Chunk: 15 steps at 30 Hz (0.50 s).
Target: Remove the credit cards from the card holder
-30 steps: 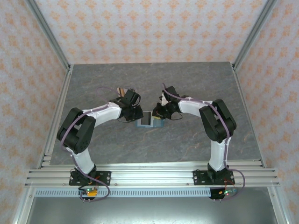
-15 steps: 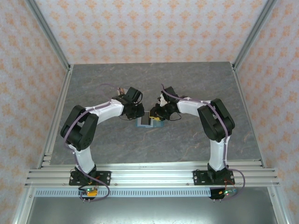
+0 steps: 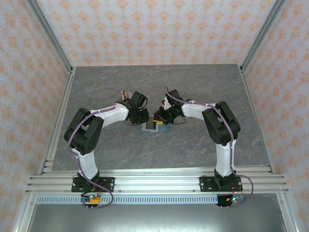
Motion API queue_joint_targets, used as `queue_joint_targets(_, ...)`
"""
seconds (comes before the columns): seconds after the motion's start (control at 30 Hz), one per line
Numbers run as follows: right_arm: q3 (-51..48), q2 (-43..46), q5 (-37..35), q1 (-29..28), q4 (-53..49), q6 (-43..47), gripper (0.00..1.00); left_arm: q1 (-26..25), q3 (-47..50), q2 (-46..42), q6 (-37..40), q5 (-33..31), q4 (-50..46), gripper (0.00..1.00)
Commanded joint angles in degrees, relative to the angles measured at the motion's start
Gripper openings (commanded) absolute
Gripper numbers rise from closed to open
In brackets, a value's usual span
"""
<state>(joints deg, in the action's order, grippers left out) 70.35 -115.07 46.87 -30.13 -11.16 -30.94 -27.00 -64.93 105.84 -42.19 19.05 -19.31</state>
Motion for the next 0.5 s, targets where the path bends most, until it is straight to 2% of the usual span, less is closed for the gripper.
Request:
queue_joint_targets(0.0, 1.17, -1.03, 1.12, -0.19, 1.74, -0.88, 0.21, -0.33, 2.78, 1.12, -1.13, -1.18, -1.35, 0.08)
queue_joint_targets(0.23, 0.05, 0.00, -0.03, 0.07, 2.24, -1.37, 0.06, -0.16, 3.19, 0.30, -1.15, -1.47, -1.51, 0.10)
queue_joint_targets(0.47, -4.44, 4.89, -3.20, 2.37, 0.01, 1.10, 0.05, 0.63, 3.05, -1.43, -1.05, -1.69, -2.17, 0.25)
